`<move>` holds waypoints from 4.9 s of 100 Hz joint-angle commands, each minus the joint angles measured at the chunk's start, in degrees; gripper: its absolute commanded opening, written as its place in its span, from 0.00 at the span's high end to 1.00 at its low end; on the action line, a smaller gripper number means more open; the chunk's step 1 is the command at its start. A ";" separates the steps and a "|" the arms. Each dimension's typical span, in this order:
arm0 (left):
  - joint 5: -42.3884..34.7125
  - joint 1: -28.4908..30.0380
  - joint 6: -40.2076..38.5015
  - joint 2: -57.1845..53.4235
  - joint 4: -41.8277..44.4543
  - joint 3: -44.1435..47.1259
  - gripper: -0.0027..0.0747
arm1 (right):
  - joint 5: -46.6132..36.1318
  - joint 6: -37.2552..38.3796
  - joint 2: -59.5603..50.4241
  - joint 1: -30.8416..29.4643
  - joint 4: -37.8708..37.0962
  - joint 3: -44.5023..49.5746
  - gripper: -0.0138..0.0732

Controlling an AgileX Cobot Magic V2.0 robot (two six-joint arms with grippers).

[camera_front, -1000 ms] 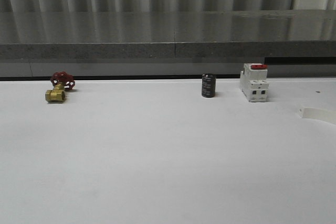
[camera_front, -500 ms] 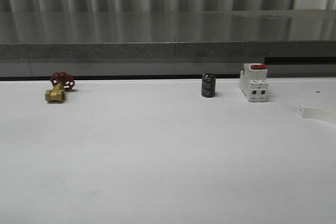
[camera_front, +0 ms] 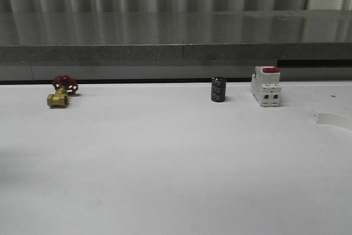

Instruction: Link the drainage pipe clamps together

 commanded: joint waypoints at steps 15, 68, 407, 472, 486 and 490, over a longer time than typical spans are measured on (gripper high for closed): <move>-1.40 7.18 7.06 2.64 -1.45 -4.28 0.30 | -4.93 -0.29 -1.08 -0.43 -0.31 -0.90 0.92; -6.74 13.81 16.82 16.37 -7.78 -10.11 0.30 | -4.93 -0.29 -1.08 -0.43 -0.31 -0.90 0.92; 3.34 -28.60 -12.06 35.34 -11.61 -32.27 0.99 | -4.93 -0.29 -1.08 -0.43 -0.31 -0.90 0.92; 3.33 -28.60 -11.74 36.90 -11.22 -32.27 0.29 | -4.93 -0.29 -1.08 -0.43 -0.31 -0.90 0.92; 3.44 -28.60 -11.74 36.75 -11.21 -32.27 0.18 | -4.93 -0.29 -1.08 -0.43 -0.31 -0.90 0.92; 3.66 -28.60 -11.74 36.53 -11.21 -32.27 0.18 | -4.93 -0.29 -1.08 -0.43 -0.31 -0.90 0.92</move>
